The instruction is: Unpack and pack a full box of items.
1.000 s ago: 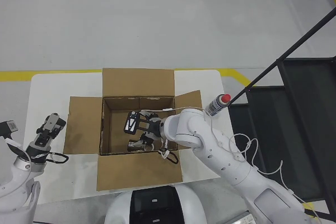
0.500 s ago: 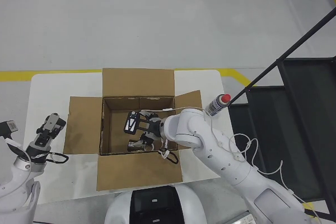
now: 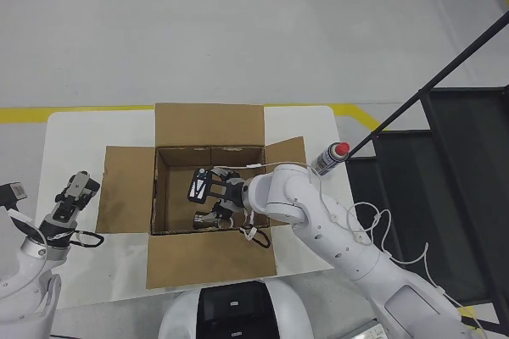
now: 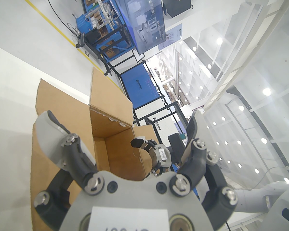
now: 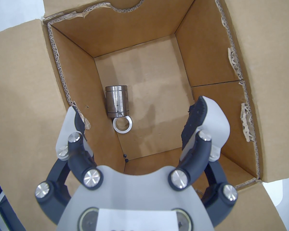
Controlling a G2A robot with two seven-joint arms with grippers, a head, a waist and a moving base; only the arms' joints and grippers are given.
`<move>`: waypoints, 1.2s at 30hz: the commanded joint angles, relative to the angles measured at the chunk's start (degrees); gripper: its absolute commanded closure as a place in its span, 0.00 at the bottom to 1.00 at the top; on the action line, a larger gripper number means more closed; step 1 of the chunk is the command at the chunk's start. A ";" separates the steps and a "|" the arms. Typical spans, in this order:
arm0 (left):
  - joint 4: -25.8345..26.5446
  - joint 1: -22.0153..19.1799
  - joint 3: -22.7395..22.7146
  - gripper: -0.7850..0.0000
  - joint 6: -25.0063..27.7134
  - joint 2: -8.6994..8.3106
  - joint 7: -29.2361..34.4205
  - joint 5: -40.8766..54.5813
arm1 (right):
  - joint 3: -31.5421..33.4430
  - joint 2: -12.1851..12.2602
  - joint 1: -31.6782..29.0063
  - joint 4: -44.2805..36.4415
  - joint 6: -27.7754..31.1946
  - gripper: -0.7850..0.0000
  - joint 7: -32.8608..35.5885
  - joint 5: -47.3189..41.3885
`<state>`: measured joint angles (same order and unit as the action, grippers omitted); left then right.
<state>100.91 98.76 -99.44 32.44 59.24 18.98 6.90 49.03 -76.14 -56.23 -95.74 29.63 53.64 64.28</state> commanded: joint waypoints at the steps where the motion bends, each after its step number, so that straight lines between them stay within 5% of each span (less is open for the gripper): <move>1: 0.00 0.00 0.00 0.00 0.00 0.00 0.00 0.00 | 0.00 0.00 0.00 0.00 0.00 0.00 0.00 0.00; 10: 0.00 0.00 0.00 0.00 0.00 0.00 0.00 0.00 | -2.38 -0.66 0.51 3.70 -2.53 0.00 0.72 -1.74; 15: 0.00 0.00 0.00 0.00 0.00 0.00 0.00 0.00 | -7.73 -3.08 4.70 10.99 -6.95 0.00 3.41 -8.53; 24: 0.00 0.00 0.00 0.00 0.00 0.00 0.00 0.00 | -14.72 -7.11 12.72 19.33 -10.82 0.00 -0.65 -6.28; 36: 0.00 0.00 0.00 0.00 0.00 0.00 0.00 0.00 | -10.70 -6.80 11.84 14.60 -7.67 0.00 -0.79 -12.54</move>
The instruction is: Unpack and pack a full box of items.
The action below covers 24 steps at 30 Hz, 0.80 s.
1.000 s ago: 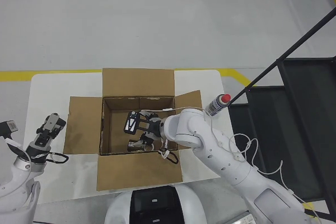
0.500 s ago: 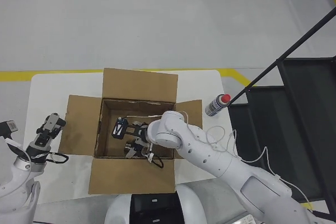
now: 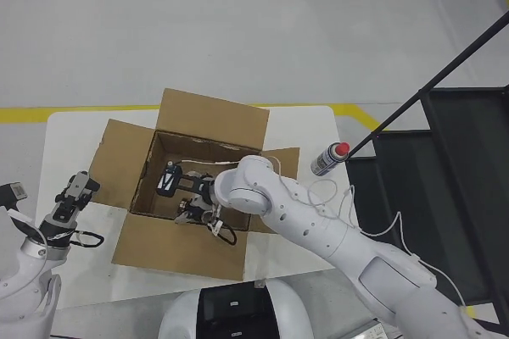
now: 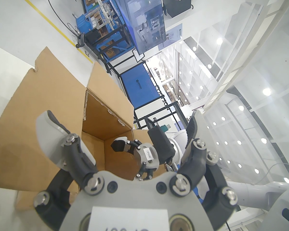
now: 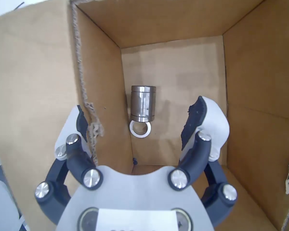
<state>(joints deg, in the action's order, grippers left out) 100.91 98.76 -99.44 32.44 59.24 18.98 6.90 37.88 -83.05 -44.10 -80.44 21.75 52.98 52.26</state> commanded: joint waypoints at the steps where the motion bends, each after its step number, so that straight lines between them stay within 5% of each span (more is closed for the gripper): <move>1: 0.00 0.00 0.00 0.00 0.00 0.00 0.00 0.00 | 0.99 0.27 -0.56 -1.49 0.42 0.00 -0.43 -0.69; 11: 0.00 0.00 0.00 0.00 0.00 0.00 0.00 0.00 | 1.82 0.18 -0.43 1.69 -3.84 0.00 -4.29 4.44; 24: 0.00 0.00 0.00 0.00 0.00 0.00 0.00 0.00 | -7.89 -6.28 8.26 19.20 -3.04 0.00 -4.15 2.18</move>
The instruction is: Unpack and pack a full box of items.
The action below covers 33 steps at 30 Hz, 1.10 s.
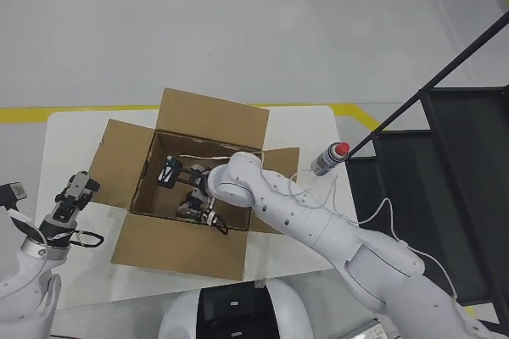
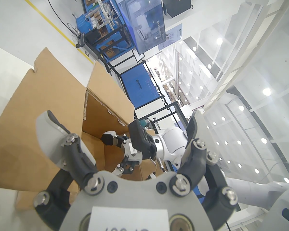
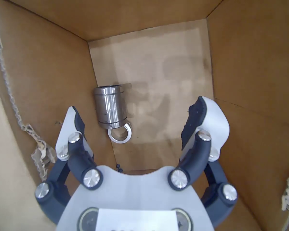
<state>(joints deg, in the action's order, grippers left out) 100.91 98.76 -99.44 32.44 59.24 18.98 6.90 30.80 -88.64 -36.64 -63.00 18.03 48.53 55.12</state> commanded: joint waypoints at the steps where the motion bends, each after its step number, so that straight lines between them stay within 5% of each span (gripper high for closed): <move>1: 0.00 0.00 0.00 0.00 0.00 0.00 0.00 0.00 | -1.45 -1.27 1.45 3.10 1.03 0.00 0.49 -1.11; 24: 0.00 0.00 0.00 0.00 0.00 0.00 0.00 0.00 | -9.43 -11.80 6.60 24.82 2.23 0.00 -2.33 -2.74; 28: 0.00 0.00 0.00 0.00 0.00 0.00 0.00 0.00 | -9.75 -12.81 7.13 27.20 3.08 0.68 -1.64 -2.33; 31: 0.00 0.00 0.00 0.00 0.00 0.00 0.00 0.00 | -9.74 -13.31 7.26 28.41 3.64 0.92 -1.64 -2.12; 33: 0.00 0.00 0.00 0.00 0.00 0.00 0.00 0.00 | -9.64 -13.55 7.27 28.95 3.89 1.00 -1.69 -2.02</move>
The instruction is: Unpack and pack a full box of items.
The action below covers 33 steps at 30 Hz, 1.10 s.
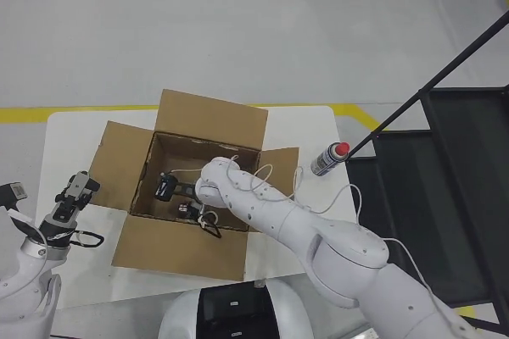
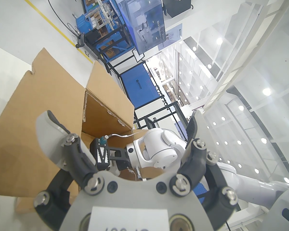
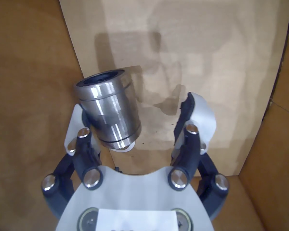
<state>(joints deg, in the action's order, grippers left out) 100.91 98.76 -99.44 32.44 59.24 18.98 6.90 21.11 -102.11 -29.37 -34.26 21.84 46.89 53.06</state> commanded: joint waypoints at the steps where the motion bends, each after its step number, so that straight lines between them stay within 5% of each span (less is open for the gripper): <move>1: 0.00 0.00 0.00 0.00 0.00 0.00 0.00 0.00 | 0.10 -0.18 -0.02 0.45 0.18 1.00 -0.09 0.11; 14: 0.00 0.00 0.00 0.00 0.00 0.00 0.00 0.00 | 2.28 -0.08 0.35 0.26 -0.95 1.00 -0.94 1.35; 19: 0.00 0.00 0.00 0.00 0.00 0.00 0.00 0.00 | 4.49 1.19 0.12 -2.37 -0.80 1.00 -7.95 2.64; 26: 0.00 0.00 0.00 0.00 0.00 0.00 0.00 0.00 | 10.06 5.85 -3.53 -10.81 -3.02 1.00 -14.74 7.00; 33: 0.00 0.00 0.00 0.00 0.00 0.00 0.00 0.00 | 23.79 14.11 -16.20 -33.18 -3.31 1.00 -18.80 13.19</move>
<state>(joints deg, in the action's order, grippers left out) 100.91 98.76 -99.44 32.44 59.24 18.98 6.90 42.25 -89.28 -42.82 -62.54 18.21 27.82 65.07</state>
